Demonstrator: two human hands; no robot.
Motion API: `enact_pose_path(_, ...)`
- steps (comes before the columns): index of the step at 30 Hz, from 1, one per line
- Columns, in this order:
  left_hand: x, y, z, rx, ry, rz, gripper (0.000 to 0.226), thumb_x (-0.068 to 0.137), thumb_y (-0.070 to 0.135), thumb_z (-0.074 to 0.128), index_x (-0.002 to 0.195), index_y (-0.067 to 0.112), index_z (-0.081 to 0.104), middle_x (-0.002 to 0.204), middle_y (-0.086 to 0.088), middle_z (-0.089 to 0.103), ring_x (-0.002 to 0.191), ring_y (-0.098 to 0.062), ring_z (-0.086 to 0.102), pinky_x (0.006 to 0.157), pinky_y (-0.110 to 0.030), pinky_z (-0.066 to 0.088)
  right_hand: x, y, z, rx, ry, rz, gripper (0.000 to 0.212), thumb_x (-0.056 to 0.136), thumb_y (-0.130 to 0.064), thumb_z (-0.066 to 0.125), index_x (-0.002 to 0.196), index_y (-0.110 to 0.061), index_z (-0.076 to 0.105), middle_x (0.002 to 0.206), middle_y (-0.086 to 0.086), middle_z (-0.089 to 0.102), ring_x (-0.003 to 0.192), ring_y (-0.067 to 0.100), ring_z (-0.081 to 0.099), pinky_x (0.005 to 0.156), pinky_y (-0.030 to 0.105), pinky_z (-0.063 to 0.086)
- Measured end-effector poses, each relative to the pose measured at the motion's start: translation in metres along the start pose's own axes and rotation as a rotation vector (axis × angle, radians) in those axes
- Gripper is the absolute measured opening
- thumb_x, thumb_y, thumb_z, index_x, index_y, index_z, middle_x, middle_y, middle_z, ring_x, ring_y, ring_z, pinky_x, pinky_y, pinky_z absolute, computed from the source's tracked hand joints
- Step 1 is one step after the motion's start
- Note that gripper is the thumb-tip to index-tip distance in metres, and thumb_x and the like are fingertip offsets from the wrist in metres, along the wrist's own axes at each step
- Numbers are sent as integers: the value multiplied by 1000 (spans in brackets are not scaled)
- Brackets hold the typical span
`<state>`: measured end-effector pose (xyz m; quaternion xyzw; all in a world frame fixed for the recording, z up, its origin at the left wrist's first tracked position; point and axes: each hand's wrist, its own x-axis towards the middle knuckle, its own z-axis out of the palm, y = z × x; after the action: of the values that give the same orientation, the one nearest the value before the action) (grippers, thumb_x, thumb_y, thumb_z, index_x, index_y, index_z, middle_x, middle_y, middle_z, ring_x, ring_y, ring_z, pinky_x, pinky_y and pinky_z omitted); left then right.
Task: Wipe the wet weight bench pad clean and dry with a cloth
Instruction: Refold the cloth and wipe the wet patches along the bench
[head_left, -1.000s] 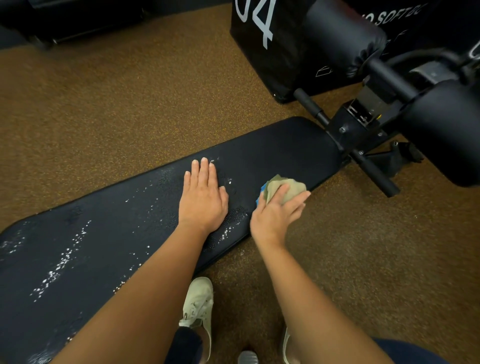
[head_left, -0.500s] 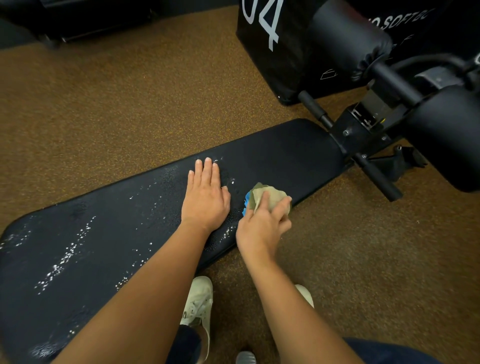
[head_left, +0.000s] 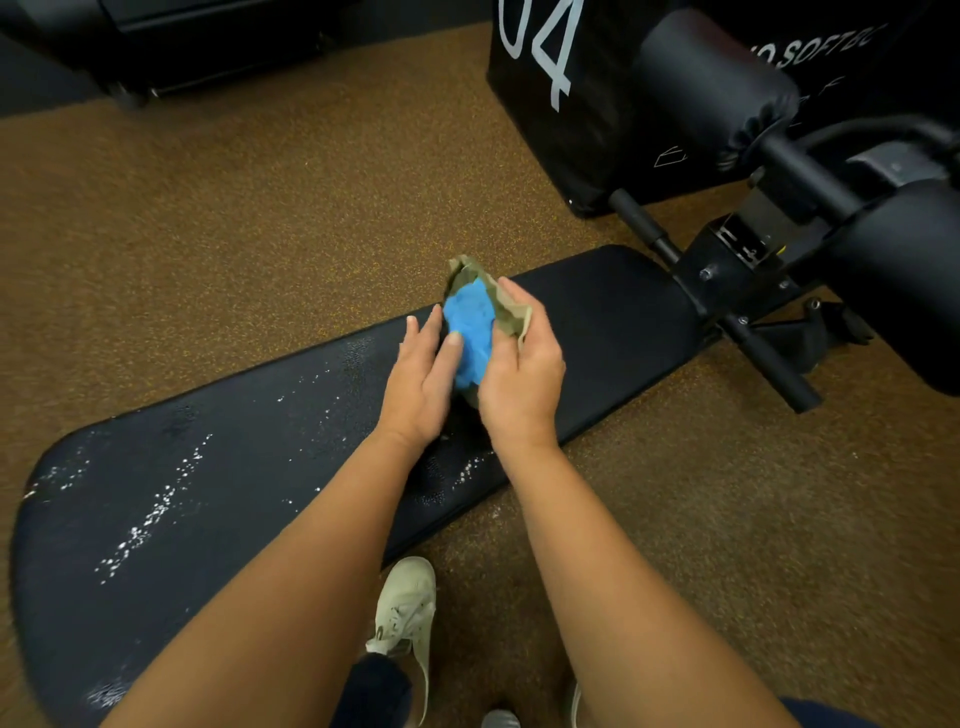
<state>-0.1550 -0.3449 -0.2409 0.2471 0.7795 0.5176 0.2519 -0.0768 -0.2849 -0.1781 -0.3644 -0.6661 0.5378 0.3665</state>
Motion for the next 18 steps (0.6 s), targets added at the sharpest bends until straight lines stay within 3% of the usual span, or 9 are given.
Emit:
enact_pose_path(1,1,5,-1,-169,22,-30,67,89,57,45,146,22,38,149,0,43,142,-17,28,118,-41,21,4,0,1,81,14,53,40,90,0,44,125,-16,57,120,-2,63,111,7,58,98,24,46)
enact_pose_path(3,-1,18,-2,-451,108,-86,56,89,33,62,138,13,45,133,-6,57,126,-20,52,107,-41,42,9,0,3,207,45,154,43,88,1,44,122,-23,56,122,-1,61,113,9,58,99,35,48)
enact_pose_path(5,-1,28,-5,-581,175,-131,47,88,7,66,131,2,47,120,-14,64,112,-25,62,96,-39,50,12,1,1,296,57,232,44,88,1,44,120,-27,55,122,2,61,111,12,60,97,38,50)
enact_pose_path(8,-2,32,-12,-644,182,-165,47,82,-3,69,125,-2,50,112,-16,68,103,-29,66,89,-42,54,12,8,-2,243,73,274,43,89,2,46,123,-25,54,123,-2,59,109,10,59,93,31,52)
enact_pose_path(12,-6,31,-21,-586,156,-140,39,84,-2,67,121,0,55,112,-17,68,104,-32,66,90,-45,54,8,21,-4,63,52,241,42,90,-1,46,126,-22,54,123,-3,59,111,8,57,95,29,50)
enact_pose_path(18,-6,17,-36,-110,157,-34,51,83,7,70,130,13,52,115,4,64,106,-10,62,96,-37,51,-8,40,-5,-188,2,107,44,84,4,50,121,-19,57,116,2,61,108,13,57,93,20,45)
